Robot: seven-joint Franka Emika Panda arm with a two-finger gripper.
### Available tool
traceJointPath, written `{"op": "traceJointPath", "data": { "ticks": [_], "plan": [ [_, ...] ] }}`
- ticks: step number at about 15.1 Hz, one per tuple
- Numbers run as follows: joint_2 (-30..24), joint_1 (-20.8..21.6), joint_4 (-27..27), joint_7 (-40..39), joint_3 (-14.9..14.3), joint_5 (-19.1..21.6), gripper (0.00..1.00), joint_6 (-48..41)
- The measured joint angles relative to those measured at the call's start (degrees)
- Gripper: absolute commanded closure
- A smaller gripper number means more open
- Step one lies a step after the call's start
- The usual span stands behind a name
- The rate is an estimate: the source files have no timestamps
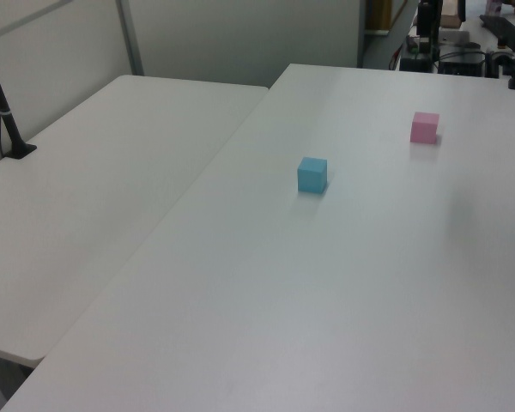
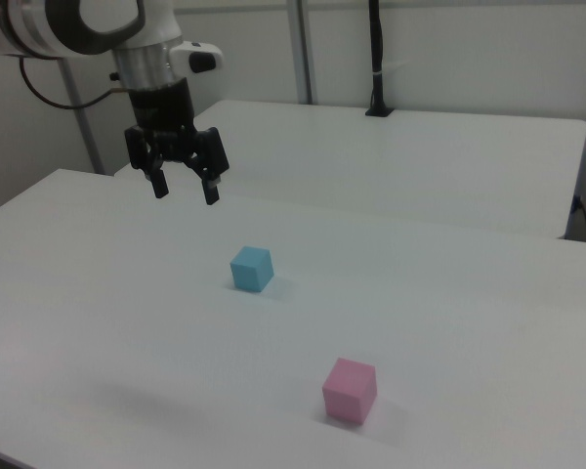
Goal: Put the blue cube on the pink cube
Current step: 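Move the open gripper down over the light-blue cube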
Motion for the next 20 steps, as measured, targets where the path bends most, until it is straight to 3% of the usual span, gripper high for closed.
{"op": "traceJointPath", "data": {
  "ticks": [7, 13, 16, 20],
  "plan": [
    [7.2, 0.5, 3.8, 4.1, 0.4, 3.1, 0.0, 1.2],
    [8.0, 1.1, 4.6, 4.2, 0.4, 3.1, 0.0, 1.8],
    [10.6, 1.2, 4.5, 4.2, 0.4, 4.8, 0.0, 9.4],
    [20.9, 1.5, 6.0, 4.2, 0.5, 5.6, 0.0, 19.7]
  ]
}}
